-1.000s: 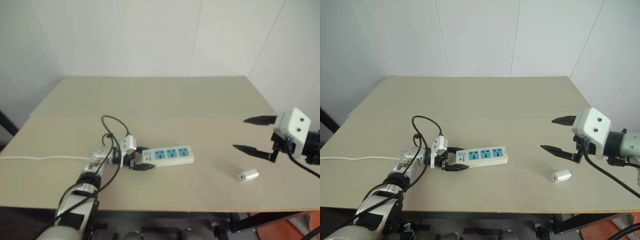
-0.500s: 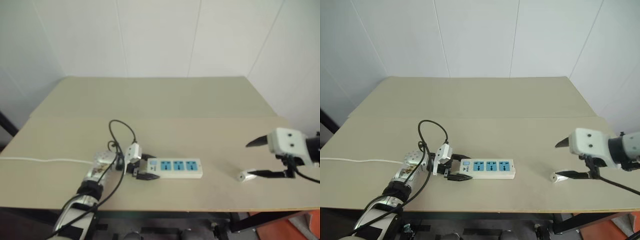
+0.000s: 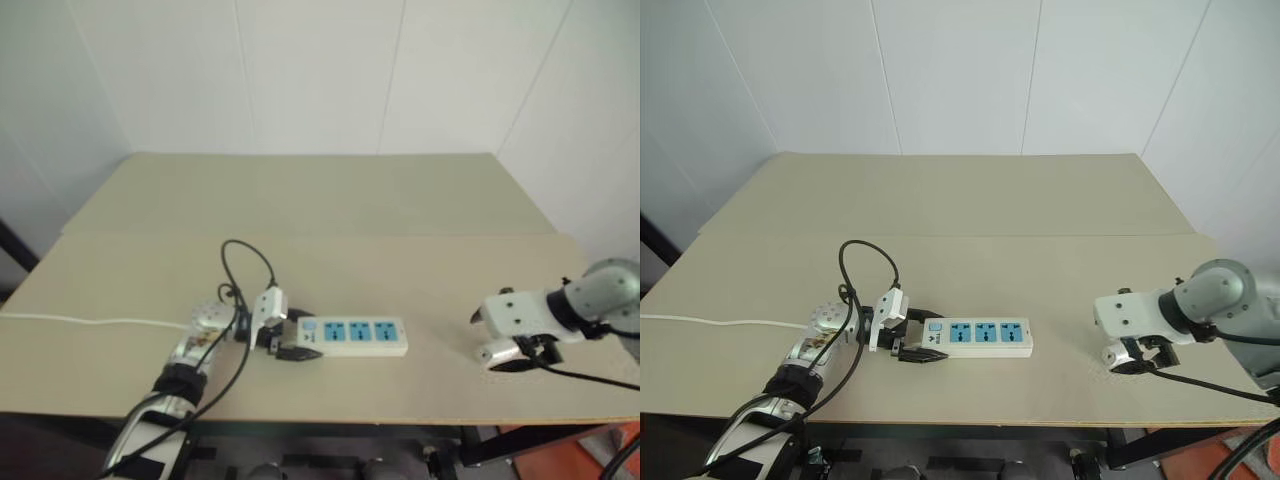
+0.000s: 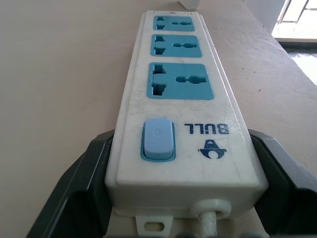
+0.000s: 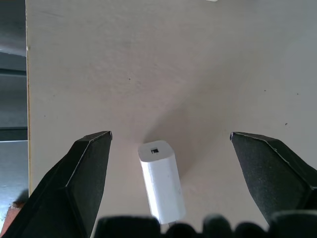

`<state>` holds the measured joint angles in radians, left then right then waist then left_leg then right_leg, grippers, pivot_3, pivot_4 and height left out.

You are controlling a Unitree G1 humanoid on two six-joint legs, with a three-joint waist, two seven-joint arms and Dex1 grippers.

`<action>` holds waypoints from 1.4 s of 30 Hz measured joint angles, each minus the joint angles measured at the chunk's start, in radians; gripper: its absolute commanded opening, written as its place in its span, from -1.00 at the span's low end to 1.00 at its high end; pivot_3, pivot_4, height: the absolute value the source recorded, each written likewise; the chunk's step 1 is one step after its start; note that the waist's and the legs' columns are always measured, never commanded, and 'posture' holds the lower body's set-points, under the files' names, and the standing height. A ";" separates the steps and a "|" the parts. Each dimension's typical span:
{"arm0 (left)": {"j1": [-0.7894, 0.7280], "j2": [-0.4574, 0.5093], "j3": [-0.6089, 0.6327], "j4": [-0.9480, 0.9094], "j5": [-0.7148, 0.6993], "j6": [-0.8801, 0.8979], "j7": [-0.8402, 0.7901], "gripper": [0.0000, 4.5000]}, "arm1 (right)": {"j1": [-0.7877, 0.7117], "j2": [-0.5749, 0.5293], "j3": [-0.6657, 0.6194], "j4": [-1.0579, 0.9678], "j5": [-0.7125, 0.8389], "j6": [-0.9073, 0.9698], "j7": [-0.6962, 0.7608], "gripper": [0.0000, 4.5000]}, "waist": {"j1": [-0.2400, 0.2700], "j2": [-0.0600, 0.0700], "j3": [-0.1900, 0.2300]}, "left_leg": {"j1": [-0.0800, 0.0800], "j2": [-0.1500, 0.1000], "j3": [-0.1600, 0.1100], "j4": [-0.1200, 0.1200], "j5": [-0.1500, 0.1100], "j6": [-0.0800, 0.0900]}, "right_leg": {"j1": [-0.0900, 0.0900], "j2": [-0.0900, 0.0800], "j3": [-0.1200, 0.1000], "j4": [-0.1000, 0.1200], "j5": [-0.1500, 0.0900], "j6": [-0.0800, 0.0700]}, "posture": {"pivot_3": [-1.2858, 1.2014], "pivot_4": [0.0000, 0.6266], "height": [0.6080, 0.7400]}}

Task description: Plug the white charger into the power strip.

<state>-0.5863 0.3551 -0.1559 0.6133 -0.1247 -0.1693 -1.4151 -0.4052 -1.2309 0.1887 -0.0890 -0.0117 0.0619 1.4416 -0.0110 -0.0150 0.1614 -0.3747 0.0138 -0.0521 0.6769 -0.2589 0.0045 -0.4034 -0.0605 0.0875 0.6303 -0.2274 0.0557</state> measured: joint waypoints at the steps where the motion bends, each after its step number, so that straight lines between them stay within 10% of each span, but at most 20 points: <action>1: 0.000 0.000 -0.001 -0.001 0.000 0.002 0.000 0.47 | -0.004 0.002 0.010 0.006 -0.011 -0.005 0.002 1.00 | 0.000 0.000 0.000 | 0.000 0.000 0.000 0.000 0.000 0.000 | 0.000 0.000 0.000 0.000 0.000 0.000 | 0.03 -0.52 1.00; 42: 0.025 0.017 -0.018 -0.055 -0.004 0.021 0.030 0.47 | -0.128 0.097 0.160 0.214 -0.282 -0.135 0.061 1.00 | -0.001 0.000 0.000 | 0.001 0.000 0.000 0.000 0.000 0.000 | 0.001 0.000 0.000 0.000 0.000 0.000 | 0.03 -0.52 1.00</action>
<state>-0.5610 0.3716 -0.1740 0.5580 -0.1287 -0.1484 -1.3847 -0.5333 -1.1335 0.3483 0.1248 -0.2938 -0.0736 1.5022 -0.0124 -0.0149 0.1613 -0.3740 0.0138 -0.0521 0.6767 -0.2589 0.0045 -0.4029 -0.0605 0.0875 0.6300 -0.2274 0.0555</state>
